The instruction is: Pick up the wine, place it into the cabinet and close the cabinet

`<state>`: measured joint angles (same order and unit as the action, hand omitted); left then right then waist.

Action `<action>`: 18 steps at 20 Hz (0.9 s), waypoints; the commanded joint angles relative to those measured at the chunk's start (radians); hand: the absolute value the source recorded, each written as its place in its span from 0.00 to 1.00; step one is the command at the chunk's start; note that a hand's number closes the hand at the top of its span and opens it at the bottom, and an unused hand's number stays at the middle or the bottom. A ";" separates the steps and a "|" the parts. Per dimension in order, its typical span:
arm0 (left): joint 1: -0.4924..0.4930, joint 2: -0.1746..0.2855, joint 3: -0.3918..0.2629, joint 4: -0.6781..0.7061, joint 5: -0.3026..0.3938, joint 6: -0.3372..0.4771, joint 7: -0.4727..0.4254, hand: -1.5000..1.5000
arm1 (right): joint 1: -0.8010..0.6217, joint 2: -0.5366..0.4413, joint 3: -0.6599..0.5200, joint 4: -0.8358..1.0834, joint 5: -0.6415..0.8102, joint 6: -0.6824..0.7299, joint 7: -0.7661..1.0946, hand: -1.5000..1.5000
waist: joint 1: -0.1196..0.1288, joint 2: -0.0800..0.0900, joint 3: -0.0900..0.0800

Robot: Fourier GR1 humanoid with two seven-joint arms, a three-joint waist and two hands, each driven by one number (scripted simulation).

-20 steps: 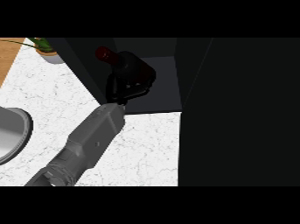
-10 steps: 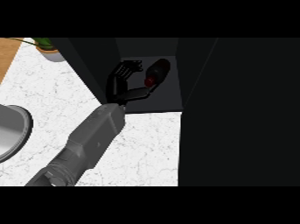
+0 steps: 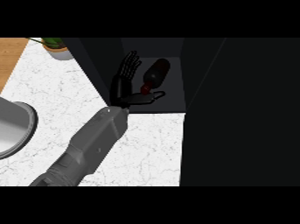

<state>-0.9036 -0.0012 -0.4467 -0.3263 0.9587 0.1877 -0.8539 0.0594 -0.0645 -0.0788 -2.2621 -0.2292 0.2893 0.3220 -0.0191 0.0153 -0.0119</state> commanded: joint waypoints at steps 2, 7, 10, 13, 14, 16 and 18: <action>0.120 0.076 -0.029 -0.141 -0.035 0.026 0.002 0.00 | 0.015 0.005 0.021 -0.043 0.018 -0.010 0.024 0.00 | 0.051 -0.030 0.012; 0.237 0.096 -0.113 -0.446 -0.088 0.128 0.111 0.00 | 0.053 0.009 0.022 -0.068 0.018 -0.012 0.037 0.00 | 0.052 -0.032 0.013; 0.324 0.127 -0.192 -0.648 -0.125 0.158 0.189 0.00 | 0.002 -0.012 -0.009 -0.080 -0.017 -0.029 0.081 0.00 | 0.055 -0.031 0.013; 0.441 0.256 -0.220 -0.852 -0.137 0.137 0.235 0.00 | -0.038 -0.007 0.015 -0.025 0.031 -0.031 0.060 0.00 | 0.059 -0.027 0.013; 0.474 0.243 -0.247 -0.946 -0.143 0.217 0.271 0.00 | -0.032 0.022 0.045 -0.072 0.037 -0.070 0.108 0.00 | 0.062 -0.031 0.013; 0.482 0.317 -0.224 -1.088 -0.156 0.255 0.346 0.00 | 0.009 0.021 0.031 -0.027 0.024 -0.021 0.018 0.00 | 0.043 -0.025 0.013; 0.578 0.316 -0.273 -1.214 -0.198 0.336 0.354 0.00 | -0.013 -0.005 0.021 -0.078 -0.009 -0.024 0.081 0.00 | 0.038 -0.024 0.013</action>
<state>-0.4400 0.2574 -0.6752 -1.3033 0.8046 0.4227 -0.5643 0.0537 -0.0506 -0.0433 -2.3165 -0.2007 0.2528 0.3824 0.0281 -0.0105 0.0006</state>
